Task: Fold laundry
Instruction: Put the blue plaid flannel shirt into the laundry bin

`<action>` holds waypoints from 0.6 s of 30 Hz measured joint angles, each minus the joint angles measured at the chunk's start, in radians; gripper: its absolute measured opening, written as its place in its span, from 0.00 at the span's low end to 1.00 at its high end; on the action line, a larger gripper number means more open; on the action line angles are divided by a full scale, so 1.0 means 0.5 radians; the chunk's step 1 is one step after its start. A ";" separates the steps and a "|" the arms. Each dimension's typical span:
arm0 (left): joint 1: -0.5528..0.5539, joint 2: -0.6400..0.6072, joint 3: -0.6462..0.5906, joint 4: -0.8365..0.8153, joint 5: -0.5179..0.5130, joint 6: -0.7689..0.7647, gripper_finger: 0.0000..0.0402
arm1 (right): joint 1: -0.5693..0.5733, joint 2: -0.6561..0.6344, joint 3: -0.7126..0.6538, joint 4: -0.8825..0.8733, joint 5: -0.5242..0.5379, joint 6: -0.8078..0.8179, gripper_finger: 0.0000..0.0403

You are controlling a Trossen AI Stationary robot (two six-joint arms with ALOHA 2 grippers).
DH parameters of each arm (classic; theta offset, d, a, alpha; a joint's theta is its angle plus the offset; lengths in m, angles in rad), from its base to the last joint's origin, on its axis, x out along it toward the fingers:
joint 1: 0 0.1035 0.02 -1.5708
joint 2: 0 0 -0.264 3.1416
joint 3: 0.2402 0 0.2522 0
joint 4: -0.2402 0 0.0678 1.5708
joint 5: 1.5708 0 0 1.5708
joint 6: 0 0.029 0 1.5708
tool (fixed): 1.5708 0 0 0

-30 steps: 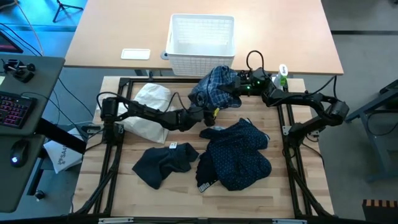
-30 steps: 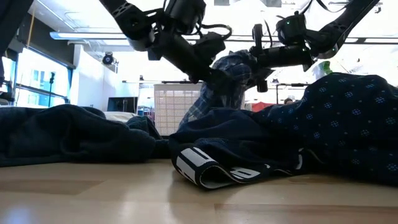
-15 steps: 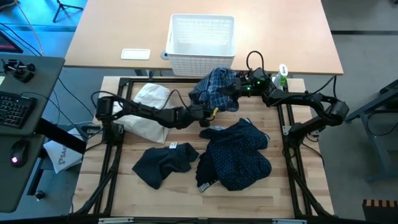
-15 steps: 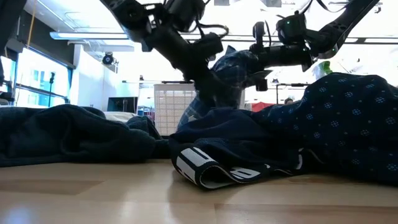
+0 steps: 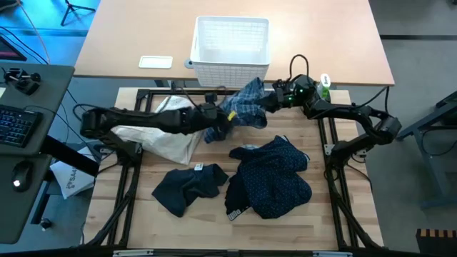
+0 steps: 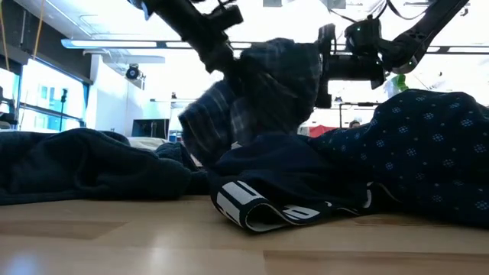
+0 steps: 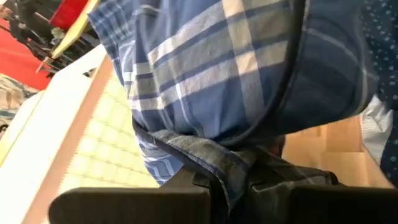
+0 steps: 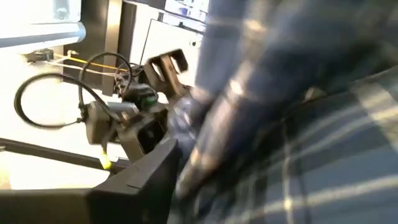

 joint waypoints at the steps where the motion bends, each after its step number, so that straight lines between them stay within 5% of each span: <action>1: 0.016 -0.051 0.000 -0.043 0.008 0.001 0.01 | -0.017 -0.010 0.000 -0.003 -0.015 -0.005 0.58; 9: 0.162 -0.367 0.024 -0.139 0.034 0.141 0.00 | -0.040 -0.110 0.000 -0.004 -0.014 -0.186 0.59; 18: 0.551 -0.226 0.644 -0.060 -0.009 0.651 0.00 | 0.072 -0.120 0.000 -0.007 -0.001 -0.171 0.58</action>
